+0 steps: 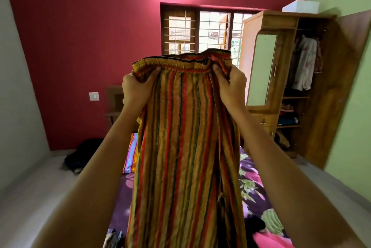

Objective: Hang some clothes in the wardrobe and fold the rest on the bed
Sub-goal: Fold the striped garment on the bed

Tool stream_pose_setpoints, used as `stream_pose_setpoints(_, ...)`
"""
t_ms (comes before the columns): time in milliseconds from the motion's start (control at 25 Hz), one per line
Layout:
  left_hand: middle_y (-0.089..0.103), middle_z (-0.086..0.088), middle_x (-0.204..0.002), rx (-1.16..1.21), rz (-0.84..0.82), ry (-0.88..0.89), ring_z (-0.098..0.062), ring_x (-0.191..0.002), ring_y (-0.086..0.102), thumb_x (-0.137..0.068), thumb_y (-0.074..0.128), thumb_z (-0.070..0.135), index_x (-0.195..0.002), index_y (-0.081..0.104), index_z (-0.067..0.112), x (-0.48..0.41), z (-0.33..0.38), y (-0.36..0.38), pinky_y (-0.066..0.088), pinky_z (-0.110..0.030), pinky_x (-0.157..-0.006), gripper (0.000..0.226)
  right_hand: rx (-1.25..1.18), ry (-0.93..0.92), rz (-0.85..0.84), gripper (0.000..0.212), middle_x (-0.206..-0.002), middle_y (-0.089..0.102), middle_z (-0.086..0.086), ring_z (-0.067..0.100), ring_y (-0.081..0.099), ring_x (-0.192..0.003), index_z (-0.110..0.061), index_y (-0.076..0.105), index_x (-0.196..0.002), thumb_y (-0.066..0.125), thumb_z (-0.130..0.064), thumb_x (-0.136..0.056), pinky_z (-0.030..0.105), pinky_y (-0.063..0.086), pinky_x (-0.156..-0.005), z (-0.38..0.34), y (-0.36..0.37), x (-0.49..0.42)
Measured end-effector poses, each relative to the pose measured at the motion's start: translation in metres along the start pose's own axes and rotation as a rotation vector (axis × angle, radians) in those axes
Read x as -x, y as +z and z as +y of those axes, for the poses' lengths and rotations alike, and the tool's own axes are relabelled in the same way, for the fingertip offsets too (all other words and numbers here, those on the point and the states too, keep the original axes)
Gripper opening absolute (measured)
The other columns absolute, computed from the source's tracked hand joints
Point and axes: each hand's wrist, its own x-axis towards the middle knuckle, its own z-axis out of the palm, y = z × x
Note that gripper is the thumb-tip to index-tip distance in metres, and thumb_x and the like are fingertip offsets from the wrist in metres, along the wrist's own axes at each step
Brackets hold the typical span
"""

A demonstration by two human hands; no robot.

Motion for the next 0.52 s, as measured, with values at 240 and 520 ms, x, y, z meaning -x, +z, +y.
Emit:
stream_pose_setpoints(240, 0.067, -0.004, -0.07, 0.412, -0.358, -0.677, -0.018, -0.058, 0.061, -0.07, 0.055, 0.027, -0.062, 0.068, 0.012, -0.003, -0.043, 0.0, 0.051, -0.021, -0.058, 0.022, -0.118, 0.352, -0.314, 0.029, -0.081, 0.067, 0.008, 0.02, 0.064, -0.072, -0.011, 0.065, -0.083, 0.057, -0.038, -0.092, 0.029, 0.05, -0.069, 0.034, -0.014, 0.012)
stream_pose_setpoints(520, 0.056, -0.006, -0.076, -0.223, -0.582, -0.702, -0.015, -0.065, 0.053, -0.093, 0.048, 0.003, -0.084, 0.058, 0.01, -0.015, -0.143, 0.052, 0.049, -0.026, -0.059, 0.016, 0.362, 0.792, -0.719, 0.023, -0.108, 0.061, 0.014, 0.025, 0.067, -0.079, -0.012, 0.057, -0.104, 0.057, -0.032, -0.093, 0.03, 0.054, -0.058, 0.147, 0.035, 0.024)
